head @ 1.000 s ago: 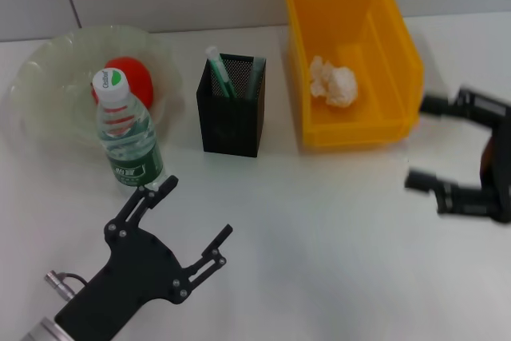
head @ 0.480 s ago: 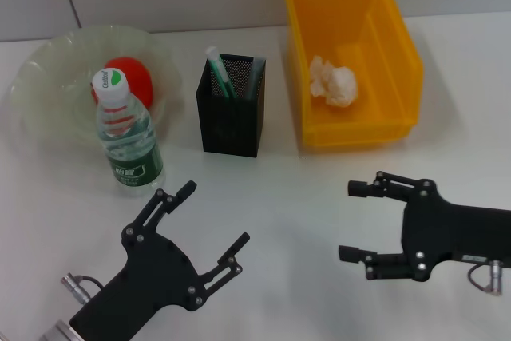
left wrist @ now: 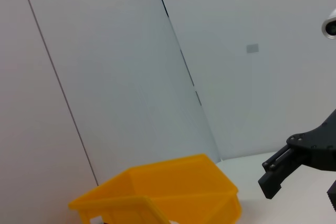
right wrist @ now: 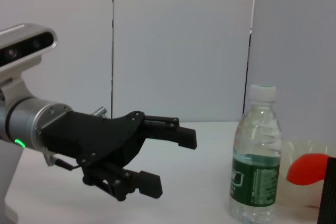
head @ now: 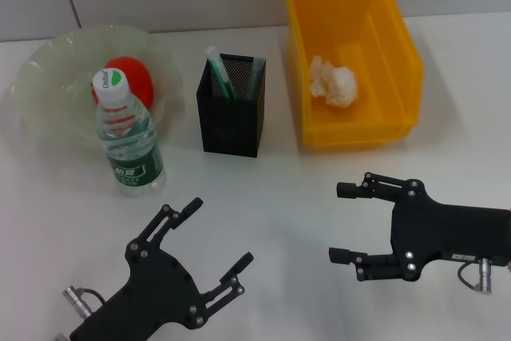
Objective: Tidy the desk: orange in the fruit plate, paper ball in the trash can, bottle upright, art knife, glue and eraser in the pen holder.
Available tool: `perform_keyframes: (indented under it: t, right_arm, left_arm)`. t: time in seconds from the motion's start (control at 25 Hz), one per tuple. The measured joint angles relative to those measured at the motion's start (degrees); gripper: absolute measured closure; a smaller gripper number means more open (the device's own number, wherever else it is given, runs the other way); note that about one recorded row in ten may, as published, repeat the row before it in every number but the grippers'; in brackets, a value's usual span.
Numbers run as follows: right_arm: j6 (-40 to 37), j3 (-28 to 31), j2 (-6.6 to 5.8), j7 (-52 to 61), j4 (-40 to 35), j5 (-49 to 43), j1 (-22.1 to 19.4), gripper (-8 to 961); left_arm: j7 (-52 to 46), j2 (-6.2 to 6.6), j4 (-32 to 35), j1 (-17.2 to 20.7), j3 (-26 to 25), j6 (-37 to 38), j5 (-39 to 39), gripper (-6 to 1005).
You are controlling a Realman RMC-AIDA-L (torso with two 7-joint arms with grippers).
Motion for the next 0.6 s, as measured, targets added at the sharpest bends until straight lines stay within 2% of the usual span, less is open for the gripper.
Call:
perform_keyframes:
  t: [0.6]
  right_arm:
    - [0.7, 0.0, 0.05, -0.9, 0.3, -1.8, 1.6, 118]
  left_arm:
    - [0.0, 0.71, -0.6, -0.6, -1.6, 0.0, 1.2, 166]
